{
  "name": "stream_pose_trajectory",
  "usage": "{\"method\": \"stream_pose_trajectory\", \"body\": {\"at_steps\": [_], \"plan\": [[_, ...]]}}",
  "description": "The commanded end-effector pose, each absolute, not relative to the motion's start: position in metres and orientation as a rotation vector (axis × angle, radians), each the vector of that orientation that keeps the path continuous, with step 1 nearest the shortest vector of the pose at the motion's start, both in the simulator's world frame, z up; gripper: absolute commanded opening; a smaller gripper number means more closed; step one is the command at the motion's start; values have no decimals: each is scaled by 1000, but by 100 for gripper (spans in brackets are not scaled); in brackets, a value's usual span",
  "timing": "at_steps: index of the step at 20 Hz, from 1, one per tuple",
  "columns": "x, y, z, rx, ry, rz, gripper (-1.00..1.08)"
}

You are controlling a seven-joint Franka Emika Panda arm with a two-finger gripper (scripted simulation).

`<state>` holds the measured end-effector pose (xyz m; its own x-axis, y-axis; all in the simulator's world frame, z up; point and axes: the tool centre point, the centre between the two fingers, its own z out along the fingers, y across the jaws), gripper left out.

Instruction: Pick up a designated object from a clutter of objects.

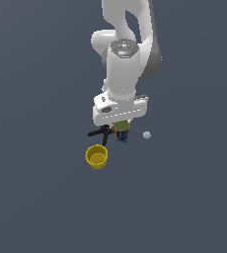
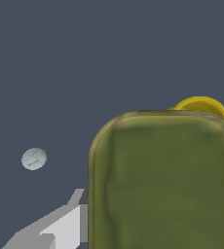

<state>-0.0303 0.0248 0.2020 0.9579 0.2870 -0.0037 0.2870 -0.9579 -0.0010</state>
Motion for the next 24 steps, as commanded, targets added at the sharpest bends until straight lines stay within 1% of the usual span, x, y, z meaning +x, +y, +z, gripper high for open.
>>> {"method": "stream_pose_trajectory", "body": {"at_steps": [1,14,19,24], "plan": [[-33,24,230,-3108,-456,0,-100],[-44,23,358,-3108,-456,0,-100],[-46,22,391,-3108,-456,0,-100],[-46,22,412,-3108,-456,0,-100]]}}
